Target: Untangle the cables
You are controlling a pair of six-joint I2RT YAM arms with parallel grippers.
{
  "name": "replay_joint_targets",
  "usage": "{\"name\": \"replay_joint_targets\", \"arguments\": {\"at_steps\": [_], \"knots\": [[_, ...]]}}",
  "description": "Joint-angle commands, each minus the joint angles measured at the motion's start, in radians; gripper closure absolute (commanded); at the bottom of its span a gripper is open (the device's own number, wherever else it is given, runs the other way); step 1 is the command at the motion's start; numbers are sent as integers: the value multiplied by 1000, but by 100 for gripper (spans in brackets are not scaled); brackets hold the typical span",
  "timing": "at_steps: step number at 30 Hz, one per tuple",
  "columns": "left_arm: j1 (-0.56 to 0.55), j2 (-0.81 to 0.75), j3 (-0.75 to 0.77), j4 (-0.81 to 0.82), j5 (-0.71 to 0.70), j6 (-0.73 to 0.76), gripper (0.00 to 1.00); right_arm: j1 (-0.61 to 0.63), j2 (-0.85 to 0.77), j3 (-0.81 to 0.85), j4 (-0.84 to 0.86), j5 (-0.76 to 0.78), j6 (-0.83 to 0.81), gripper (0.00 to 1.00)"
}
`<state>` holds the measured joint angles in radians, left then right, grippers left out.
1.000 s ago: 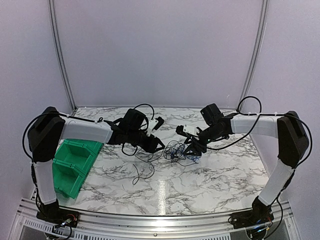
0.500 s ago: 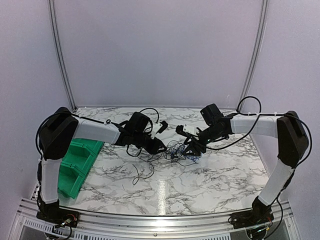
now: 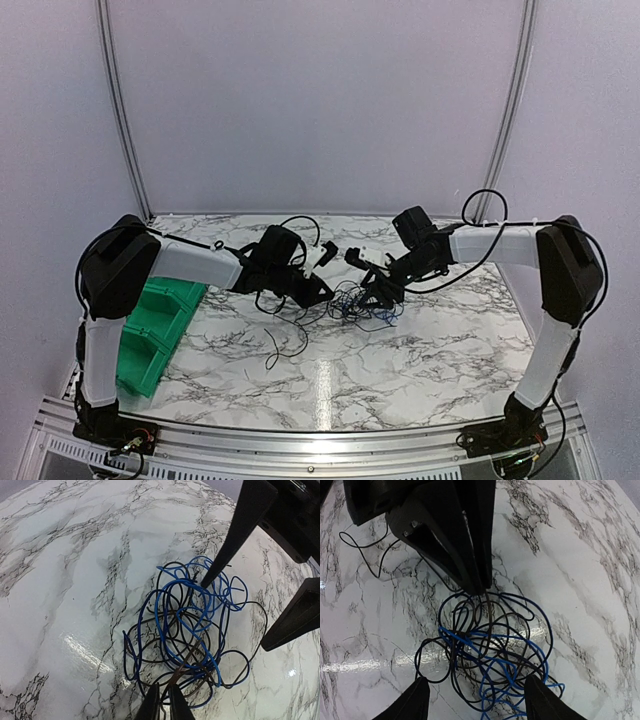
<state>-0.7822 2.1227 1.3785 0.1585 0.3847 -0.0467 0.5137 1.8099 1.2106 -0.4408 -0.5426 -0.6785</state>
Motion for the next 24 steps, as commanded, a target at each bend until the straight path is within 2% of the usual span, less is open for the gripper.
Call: {"name": "replay_joint_targets", "arguments": {"at_steps": [1, 5, 9, 18, 20, 24], "knots": [[4, 2, -3, 52, 13, -14, 94, 20, 40, 71, 51, -32, 17, 35], [5, -45, -76, 138, -1, -59, 99, 39, 102, 93, 105, -63, 26, 35], [18, -85, -192, 328, 44, -176, 100, 62, 179, 113, 140, -95, 70, 41], [38, -267, -446, 643, -38, -441, 100, 68, 257, 80, 243, -55, 244, 67], [50, -335, -527, 726, -63, -494, 100, 63, 264, 75, 237, -40, 259, 68], [51, -517, -606, 726, -140, -488, 100, 45, 261, 52, 231, -5, 280, 66]]}}
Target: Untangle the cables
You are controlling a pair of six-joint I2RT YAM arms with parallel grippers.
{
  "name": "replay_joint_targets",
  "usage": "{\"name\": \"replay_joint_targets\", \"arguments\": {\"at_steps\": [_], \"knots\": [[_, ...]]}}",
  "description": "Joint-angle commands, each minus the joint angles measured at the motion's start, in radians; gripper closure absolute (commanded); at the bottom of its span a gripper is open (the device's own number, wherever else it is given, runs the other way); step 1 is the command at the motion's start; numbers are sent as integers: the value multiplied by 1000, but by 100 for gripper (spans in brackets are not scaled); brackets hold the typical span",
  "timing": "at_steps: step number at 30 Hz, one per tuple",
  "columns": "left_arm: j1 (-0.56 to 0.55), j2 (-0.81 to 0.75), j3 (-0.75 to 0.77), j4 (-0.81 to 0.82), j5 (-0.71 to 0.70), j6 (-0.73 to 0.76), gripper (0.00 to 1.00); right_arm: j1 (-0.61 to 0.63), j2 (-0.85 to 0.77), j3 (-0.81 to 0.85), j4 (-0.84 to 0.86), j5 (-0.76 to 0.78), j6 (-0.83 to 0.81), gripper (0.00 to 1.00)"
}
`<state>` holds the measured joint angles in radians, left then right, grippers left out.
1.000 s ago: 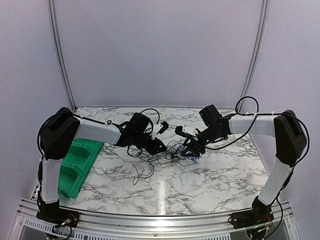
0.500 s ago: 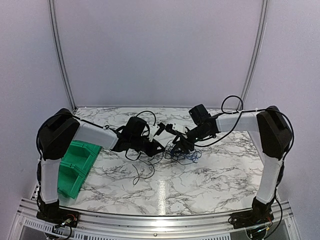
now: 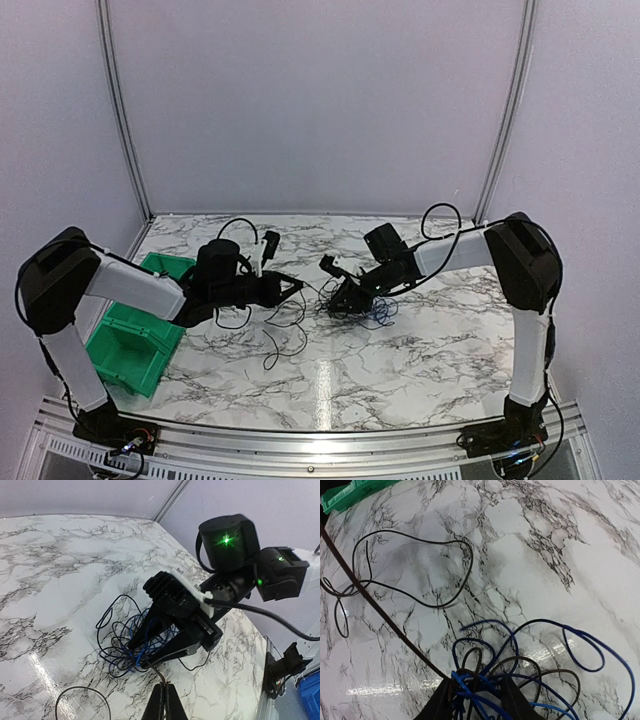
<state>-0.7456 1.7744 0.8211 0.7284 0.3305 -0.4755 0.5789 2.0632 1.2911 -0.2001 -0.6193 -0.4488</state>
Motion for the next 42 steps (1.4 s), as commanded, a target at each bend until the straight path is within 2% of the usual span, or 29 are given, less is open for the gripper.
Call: {"name": "replay_joint_targets", "arguments": {"at_steps": [1, 7, 9, 13, 16, 19, 23, 26, 29, 36, 42], "knots": [[14, -222, -62, 146, -108, -53, 100, -28, 4, -32, -13, 80, 54, 66], [14, -535, -81, -3, -206, 3, 100, -74, -51, -63, -25, 153, 65, 62], [14, -604, -57, -76, -212, 22, 100, -92, -65, -66, -47, 161, 61, 66], [13, -685, -15, -199, -223, 16, 100, -128, -131, -107, -42, 142, 53, 74], [12, -693, 2, -263, -201, -2, 100, -140, -195, -115, -87, 140, 5, 73], [-9, -664, 1, -276, -175, -14, 100, -142, -298, -143, -118, 121, -35, 68], [-60, -587, 17, -276, -168, 0, 100, -144, -459, -191, -161, 49, -92, 50], [-109, -484, 51, -277, -149, 20, 100, -143, -553, -217, -187, 17, -119, 42], [-151, -346, 89, -275, -143, 61, 100, -142, -603, -254, -169, -15, -125, 39], [-165, -65, 104, -254, -144, 150, 100, -136, -477, -260, -110, -18, -106, 37], [-175, -2, 78, -240, -132, 165, 100, -57, -314, -165, -121, 2, -103, 36]]}}
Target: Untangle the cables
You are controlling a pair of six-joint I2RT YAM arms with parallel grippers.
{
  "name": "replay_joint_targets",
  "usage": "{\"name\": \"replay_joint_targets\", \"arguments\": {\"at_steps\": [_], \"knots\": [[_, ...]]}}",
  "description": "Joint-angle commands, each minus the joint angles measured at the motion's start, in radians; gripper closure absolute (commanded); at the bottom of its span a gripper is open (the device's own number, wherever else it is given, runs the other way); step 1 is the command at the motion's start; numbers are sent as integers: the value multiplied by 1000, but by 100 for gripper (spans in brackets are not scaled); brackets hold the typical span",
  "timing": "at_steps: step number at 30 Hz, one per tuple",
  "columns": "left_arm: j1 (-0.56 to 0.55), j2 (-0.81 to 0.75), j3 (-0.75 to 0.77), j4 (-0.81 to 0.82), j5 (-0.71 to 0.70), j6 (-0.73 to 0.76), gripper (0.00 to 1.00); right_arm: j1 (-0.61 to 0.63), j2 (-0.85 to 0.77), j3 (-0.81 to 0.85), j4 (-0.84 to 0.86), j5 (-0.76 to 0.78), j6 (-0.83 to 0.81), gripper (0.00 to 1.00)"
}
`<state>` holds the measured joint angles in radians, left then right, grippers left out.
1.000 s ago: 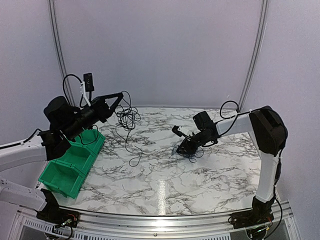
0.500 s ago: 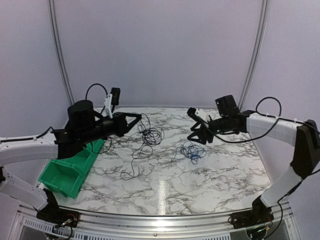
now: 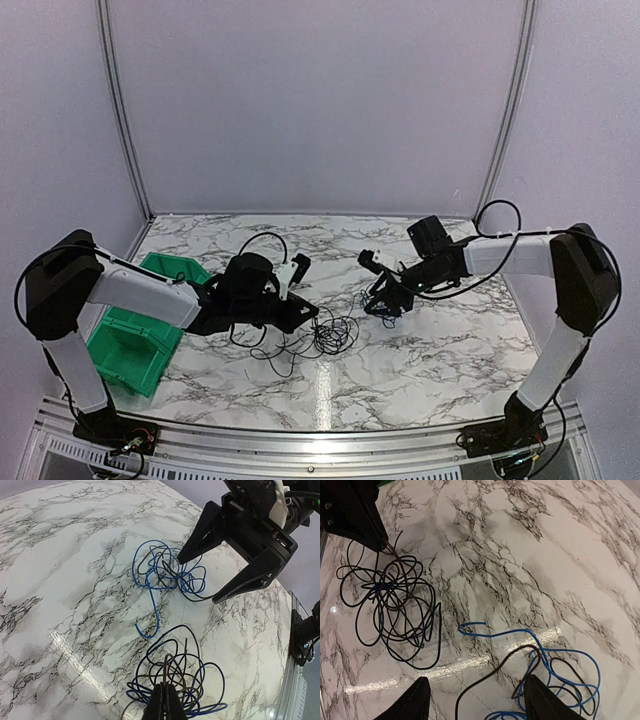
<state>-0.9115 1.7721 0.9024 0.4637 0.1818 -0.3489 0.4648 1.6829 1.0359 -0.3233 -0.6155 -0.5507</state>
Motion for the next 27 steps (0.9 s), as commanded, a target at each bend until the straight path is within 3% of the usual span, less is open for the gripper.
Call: {"name": "replay_joint_targets", "arguments": {"at_steps": [1, 7, 15, 17, 19, 22, 23, 27], "knots": [[-9, 1, -8, 24, 16, 39, 100, 73, 93, 109, -9, -7, -10, 35], [-11, -11, -51, 31, -11, 41, 100, 138, 213, 189, -40, -53, 0, 24], [-13, -26, -97, 63, -35, 38, 100, 182, 327, 226, -80, -30, 5, 21], [-13, -29, -104, 70, -39, 37, 100, 185, 344, 234, -82, -21, 23, 27], [-15, -36, -112, 75, -53, 35, 100, 187, 356, 250, -108, -20, 28, 40], [-15, -65, -134, 81, -86, 33, 100, 186, 352, 258, -145, -20, 17, 90], [-15, -82, -142, 80, -98, 33, 100, 183, 343, 251, -148, -4, 18, 100], [-15, -235, -197, 64, -165, 41, 100, 136, 286, 218, -170, 125, 17, 100]]}}
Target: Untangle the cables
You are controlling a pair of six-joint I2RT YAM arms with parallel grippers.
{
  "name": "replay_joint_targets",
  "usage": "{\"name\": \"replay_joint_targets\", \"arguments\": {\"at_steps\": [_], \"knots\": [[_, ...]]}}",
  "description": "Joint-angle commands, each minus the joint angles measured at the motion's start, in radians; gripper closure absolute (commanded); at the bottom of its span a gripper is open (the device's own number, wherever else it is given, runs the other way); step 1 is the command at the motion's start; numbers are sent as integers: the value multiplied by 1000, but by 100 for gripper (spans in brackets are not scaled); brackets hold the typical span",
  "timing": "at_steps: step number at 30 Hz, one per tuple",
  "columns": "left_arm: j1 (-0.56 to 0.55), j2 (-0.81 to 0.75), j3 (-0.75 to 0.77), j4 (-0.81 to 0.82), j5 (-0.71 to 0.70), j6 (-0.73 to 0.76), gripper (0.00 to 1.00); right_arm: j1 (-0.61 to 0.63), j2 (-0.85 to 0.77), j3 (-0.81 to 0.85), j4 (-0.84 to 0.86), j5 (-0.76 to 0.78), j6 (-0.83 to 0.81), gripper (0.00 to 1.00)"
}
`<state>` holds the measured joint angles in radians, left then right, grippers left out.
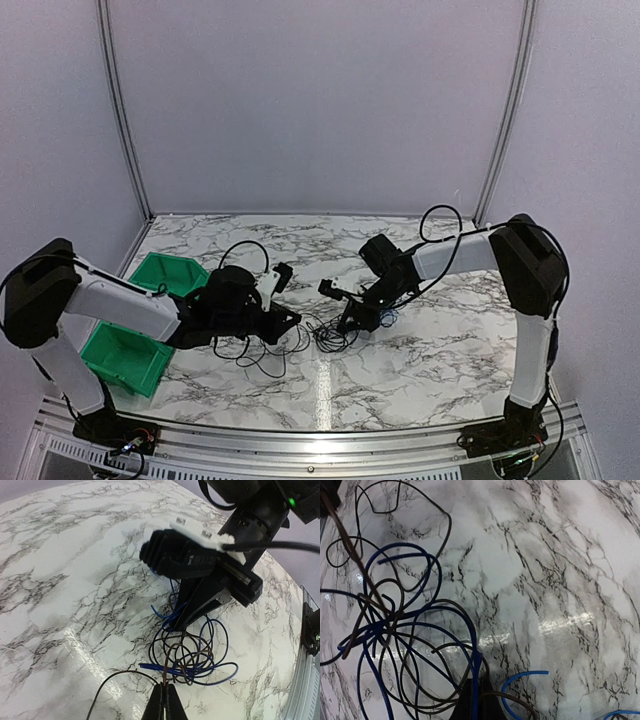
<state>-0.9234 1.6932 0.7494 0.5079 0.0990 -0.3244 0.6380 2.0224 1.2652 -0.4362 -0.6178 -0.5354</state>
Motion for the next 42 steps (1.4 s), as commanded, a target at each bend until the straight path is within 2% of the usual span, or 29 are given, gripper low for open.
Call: {"name": "replay_joint_targets", "arguments": {"at_steps": [1, 8, 11, 15, 18, 19, 23, 26, 28, 31, 35, 39, 42], "knots": [[-4, -219, -54, -1, -92, 25, 100, -60, -71, -23, -56, 149, 5, 100], [-5, -649, -5, -274, -279, 123, 100, -173, -146, -111, -35, 308, 25, 100], [-5, -752, 64, -389, -351, 171, 100, -186, -152, -134, -17, 329, 37, 100], [-5, -840, 130, -446, -389, 199, 100, -187, -154, -123, -25, 333, 44, 100], [-6, -826, 177, -491, -384, 208, 100, -187, -182, -98, -43, 329, 39, 100], [-5, -813, 188, -503, -383, 208, 100, -187, -200, -89, -55, 324, 28, 96], [-6, -768, 232, -565, -392, 191, 100, -187, -307, -62, -110, 288, -15, 59], [-6, -754, 241, -577, -425, 185, 100, -187, -407, -56, -139, 273, -34, 43], [-5, -746, 249, -591, -455, 187, 100, -188, -476, -68, -127, 284, -25, 35], [-3, -717, 284, -632, -498, 191, 100, -192, -576, -86, -121, 270, -19, 30], [18, -659, 346, -707, -541, 207, 100, -208, -652, -123, -109, 221, 2, 29], [74, -596, 436, -787, -538, 224, 100, -265, -722, -224, -46, 100, 36, 29], [119, -558, 523, -832, -537, 260, 100, -338, -782, -346, 73, -19, 73, 29]]}}
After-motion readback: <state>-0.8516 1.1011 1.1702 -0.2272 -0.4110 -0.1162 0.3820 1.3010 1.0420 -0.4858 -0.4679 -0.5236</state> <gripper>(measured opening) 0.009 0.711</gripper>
